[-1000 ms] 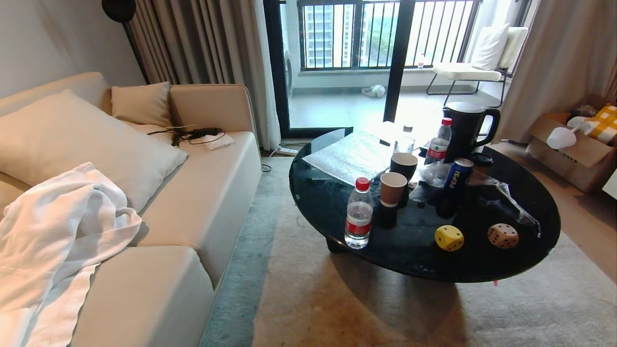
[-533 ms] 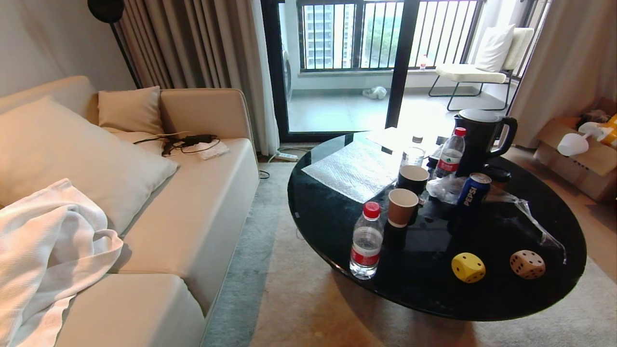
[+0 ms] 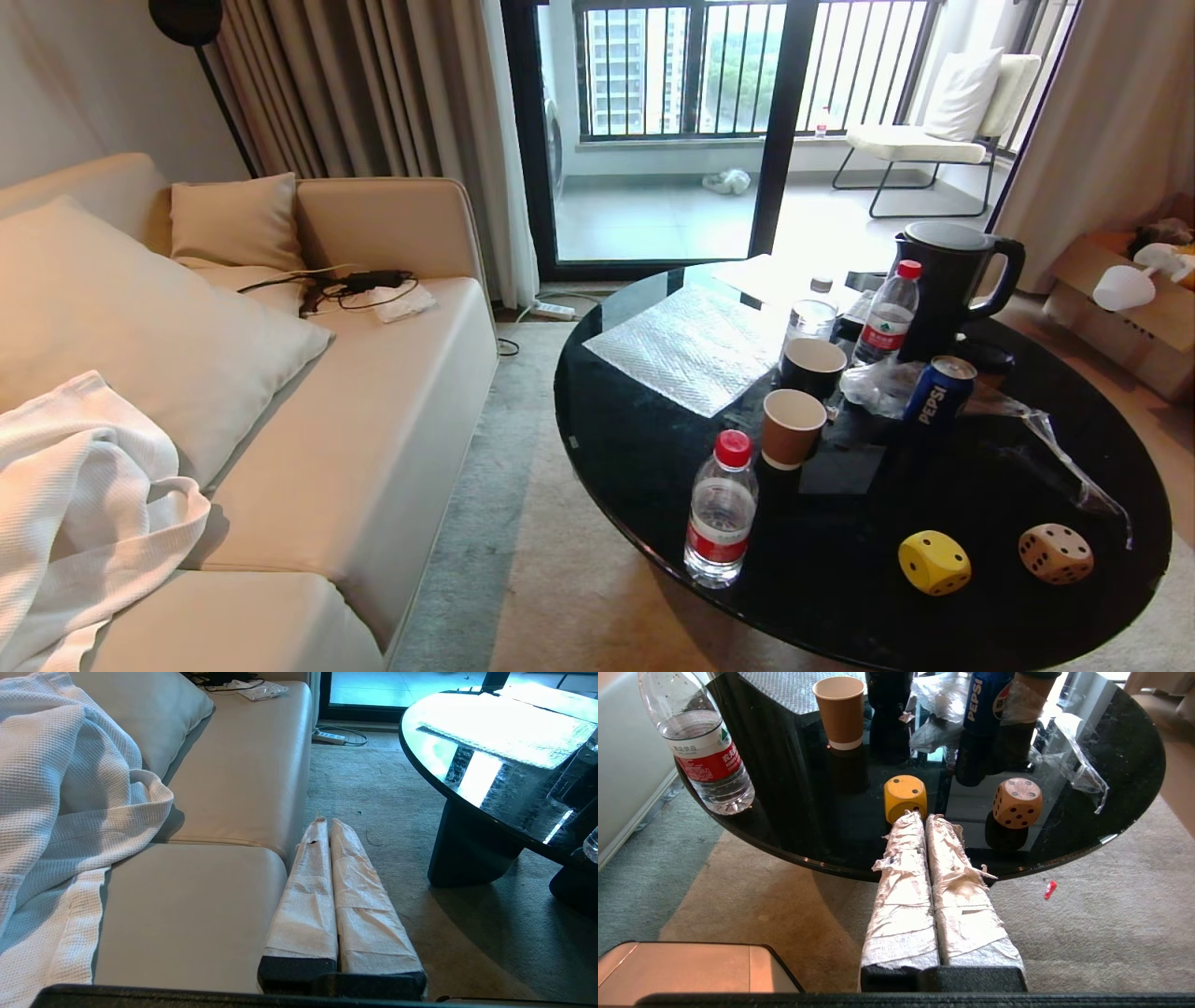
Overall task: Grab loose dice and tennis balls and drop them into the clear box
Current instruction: Pick up toys out of the box
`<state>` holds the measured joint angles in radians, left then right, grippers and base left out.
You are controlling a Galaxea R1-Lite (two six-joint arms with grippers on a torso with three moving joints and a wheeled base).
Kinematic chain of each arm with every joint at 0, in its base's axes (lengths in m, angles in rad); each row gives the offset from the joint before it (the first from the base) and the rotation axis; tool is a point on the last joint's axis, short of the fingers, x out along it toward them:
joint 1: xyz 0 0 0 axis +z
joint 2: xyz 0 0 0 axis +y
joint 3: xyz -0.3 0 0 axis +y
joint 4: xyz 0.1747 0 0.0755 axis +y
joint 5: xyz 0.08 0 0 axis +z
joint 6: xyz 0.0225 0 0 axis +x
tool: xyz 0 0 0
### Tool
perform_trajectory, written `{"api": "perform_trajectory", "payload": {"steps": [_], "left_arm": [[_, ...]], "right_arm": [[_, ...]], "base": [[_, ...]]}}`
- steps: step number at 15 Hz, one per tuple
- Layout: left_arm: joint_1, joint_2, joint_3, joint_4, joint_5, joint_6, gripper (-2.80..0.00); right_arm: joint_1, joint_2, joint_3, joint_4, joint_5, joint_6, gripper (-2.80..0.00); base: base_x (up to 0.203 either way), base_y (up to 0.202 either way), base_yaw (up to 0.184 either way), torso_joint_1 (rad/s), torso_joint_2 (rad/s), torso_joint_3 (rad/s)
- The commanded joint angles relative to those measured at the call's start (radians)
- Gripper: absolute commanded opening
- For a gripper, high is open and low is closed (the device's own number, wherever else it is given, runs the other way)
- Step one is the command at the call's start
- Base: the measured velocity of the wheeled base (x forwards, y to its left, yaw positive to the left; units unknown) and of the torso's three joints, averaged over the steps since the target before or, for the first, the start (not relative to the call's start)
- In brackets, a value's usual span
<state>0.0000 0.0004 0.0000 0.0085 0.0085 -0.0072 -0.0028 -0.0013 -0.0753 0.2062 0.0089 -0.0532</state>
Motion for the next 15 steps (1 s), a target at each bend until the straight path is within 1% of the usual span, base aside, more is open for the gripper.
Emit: {"api": "perform_trajectory", "payload": {"steps": [1, 10, 15], "left_arm": [[0.000, 0.000, 0.000, -0.001, 0.001, 0.000, -2.80], [0.000, 0.000, 0.000, -0.001, 0.001, 0.000, -2.80], [0.000, 0.000, 0.000, -0.001, 0.001, 0.000, -2.80]], "right_arm": [[0.001, 0.000, 0.000, 0.001, 0.000, 0.000, -2.80], [0.000, 0.001, 0.000, 0.001, 0.000, -0.002, -2.80], [0.000, 0.001, 0.000, 0.001, 0.000, 0.000, -2.80]], "base": [[0.000, 0.000, 0.000, 0.000, 0.00, 0.000], [0.000, 0.000, 0.000, 0.000, 0.00, 0.000], [0.001, 0.005, -0.109, 0.002, 0.00, 0.002]]}}
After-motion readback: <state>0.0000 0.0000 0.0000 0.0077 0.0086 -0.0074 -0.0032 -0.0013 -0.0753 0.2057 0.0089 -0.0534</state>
